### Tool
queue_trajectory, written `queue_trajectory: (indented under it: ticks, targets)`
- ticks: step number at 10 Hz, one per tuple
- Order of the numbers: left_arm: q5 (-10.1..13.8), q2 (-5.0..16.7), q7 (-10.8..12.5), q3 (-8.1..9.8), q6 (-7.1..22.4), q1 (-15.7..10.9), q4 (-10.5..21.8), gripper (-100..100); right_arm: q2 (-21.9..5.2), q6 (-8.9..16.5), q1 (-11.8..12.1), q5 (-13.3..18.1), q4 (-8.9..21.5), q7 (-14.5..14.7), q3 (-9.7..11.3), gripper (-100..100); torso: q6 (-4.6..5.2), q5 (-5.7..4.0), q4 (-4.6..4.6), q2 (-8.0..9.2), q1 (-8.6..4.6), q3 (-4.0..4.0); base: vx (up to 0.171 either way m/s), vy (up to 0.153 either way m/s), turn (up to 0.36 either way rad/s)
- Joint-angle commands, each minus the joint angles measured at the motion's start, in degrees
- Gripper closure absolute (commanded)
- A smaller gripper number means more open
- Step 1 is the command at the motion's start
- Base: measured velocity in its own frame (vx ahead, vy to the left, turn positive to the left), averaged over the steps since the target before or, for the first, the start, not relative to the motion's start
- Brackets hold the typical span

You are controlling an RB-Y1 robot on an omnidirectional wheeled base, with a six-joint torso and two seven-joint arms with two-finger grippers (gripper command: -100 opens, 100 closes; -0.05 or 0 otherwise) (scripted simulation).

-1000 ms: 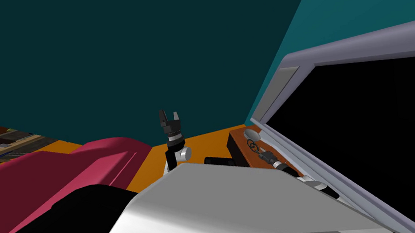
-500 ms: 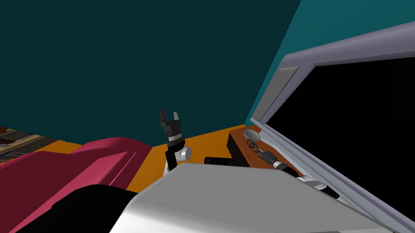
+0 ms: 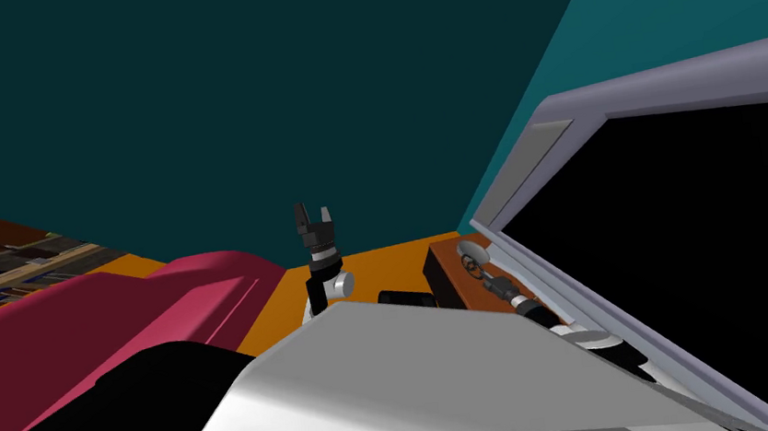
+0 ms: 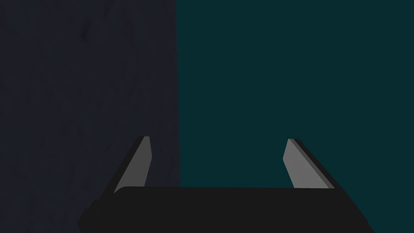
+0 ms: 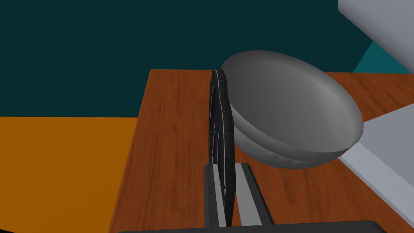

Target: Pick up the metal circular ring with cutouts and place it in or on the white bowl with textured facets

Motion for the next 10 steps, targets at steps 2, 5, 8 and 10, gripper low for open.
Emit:
queue_trajectory:
  ticks: [2, 5, 8, 10]
  targets:
    - [0.0, 0.0, 0.0, 0.0, 0.0, 0.0, 0.0, 0, 1.18, 0.54, 0.13, 0.28, -5.55, -2.27, -0.15, 100, 0.02, -0.01, 0.01, 0.09, -0.09, 0.05, 0.006, 0.028, 0.026]
    - [0.0, 0.0, 0.0, 0.0, 0.0, 0.0, 0.0, 0, 1.18, 0.54, 0.13, 0.28, -5.55, -2.27, -0.15, 100, 0.08, 0.04, 0.04, 0.11, -0.3, 0.07, 0.004, 0.012, 0.008]
    - [0.0, 0.0, 0.0, 0.0, 0.0, 0.0, 0.0, 0, -3.51, 1.61, -2.17, -0.85, -7.34, -1.56, -3.51, 100, -0.02, 0.15, 0.07, -0.13, -0.03, -0.03, 0.049, 0.094, 0.179]
    - [0.0, 0.0, 0.0, 0.0, 0.0, 0.0, 0.0, 0, -5.11, 2.19, -2.78, -1.43, -7.74, -1.24, -4.86, 100, -0.05, 0.18, 0.09, -0.2, 0.0, -0.05, 0.055, 0.057, 0.145]
